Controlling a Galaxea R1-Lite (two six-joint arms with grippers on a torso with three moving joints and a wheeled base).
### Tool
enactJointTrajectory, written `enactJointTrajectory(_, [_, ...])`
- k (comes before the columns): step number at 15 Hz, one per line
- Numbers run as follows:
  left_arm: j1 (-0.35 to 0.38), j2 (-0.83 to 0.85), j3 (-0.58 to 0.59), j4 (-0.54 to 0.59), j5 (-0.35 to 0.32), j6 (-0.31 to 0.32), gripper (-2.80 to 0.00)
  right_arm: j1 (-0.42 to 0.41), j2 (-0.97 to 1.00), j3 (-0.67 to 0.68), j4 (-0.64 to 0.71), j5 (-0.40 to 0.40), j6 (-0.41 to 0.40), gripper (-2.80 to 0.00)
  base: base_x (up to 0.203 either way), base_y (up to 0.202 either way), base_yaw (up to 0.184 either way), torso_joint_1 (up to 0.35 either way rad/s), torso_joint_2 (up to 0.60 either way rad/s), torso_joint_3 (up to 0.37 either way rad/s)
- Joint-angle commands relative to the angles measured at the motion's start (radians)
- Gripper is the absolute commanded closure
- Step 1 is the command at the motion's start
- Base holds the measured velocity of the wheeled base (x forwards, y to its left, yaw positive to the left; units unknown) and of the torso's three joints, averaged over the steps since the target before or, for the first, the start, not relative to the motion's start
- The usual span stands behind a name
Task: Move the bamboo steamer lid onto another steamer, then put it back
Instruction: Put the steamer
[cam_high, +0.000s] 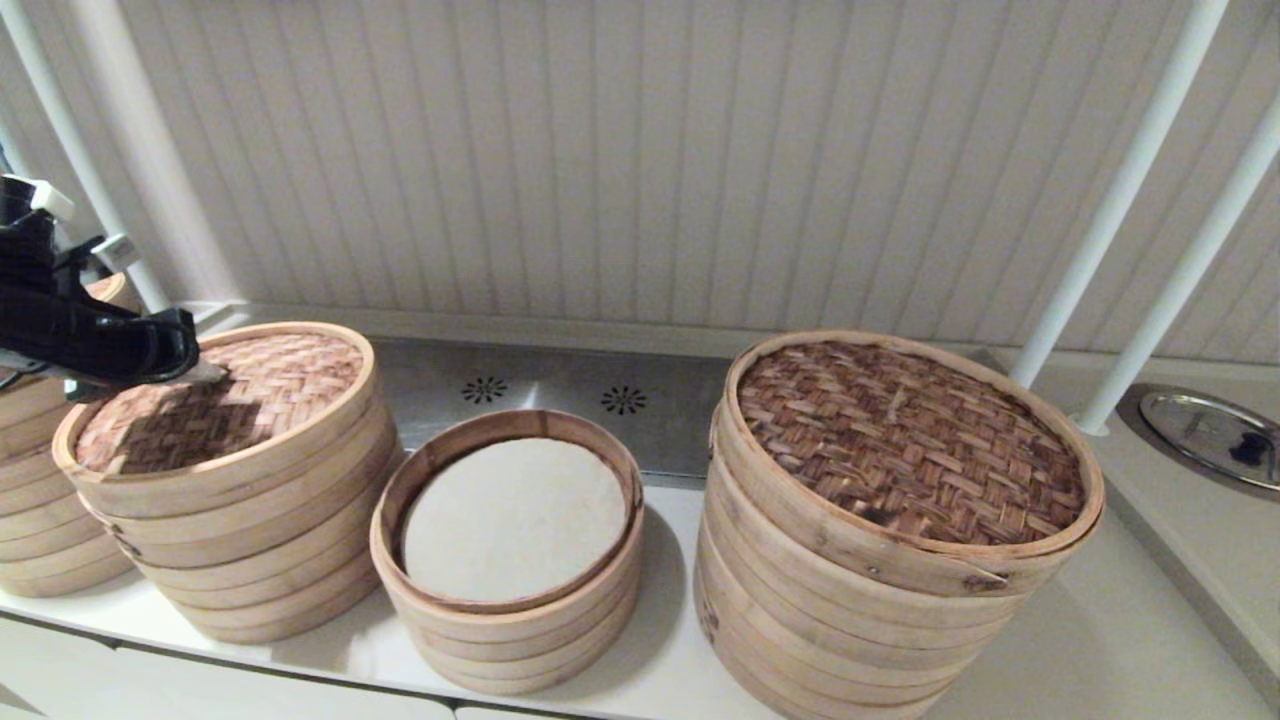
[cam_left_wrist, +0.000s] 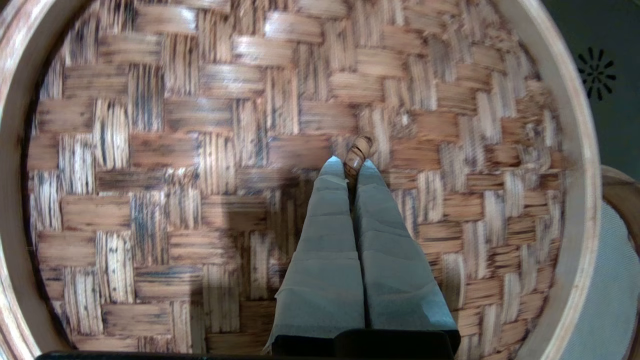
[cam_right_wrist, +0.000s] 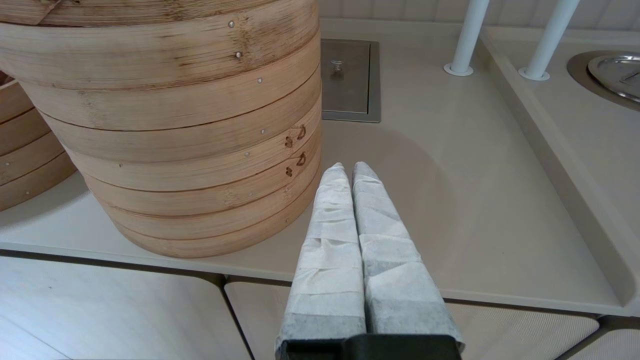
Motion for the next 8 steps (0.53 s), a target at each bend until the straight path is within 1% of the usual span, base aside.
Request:
enactJointTrajectory(1, [0.0, 0.005, 0.005, 0.008, -0.001, -0.001, 0.0, 0.0, 0.0, 0.001, 0.0, 0.0, 0.0, 0.0, 0.0, 0.0, 0.0, 0.0, 0.0, 0.0])
enactJointTrajectory(5, [0.0, 0.003, 0.006, 0.007, 0.001, -0.002, 0.0, 0.0, 0.0, 0.0, 0.0, 0.0, 0.0, 0.0, 0.0, 0.0, 0.0, 0.0, 0.0, 0.0])
enactJointTrajectory(6, [0.0, 0.002, 0.01, 0.009, 0.002, -0.002, -2.8, 0.0, 0.0, 0.0, 0.0, 0.0, 0.0, 0.0, 0.0, 0.0, 0.0, 0.0, 0.0, 0.0])
enactJointTrajectory(8, [0.0, -0.005, 0.005, 0.004, 0.0, -0.003, -2.8, 0.0, 0.0, 0.001, 0.0, 0.0, 0.0, 0.0, 0.0, 0.0, 0.0, 0.0, 0.0, 0.0])
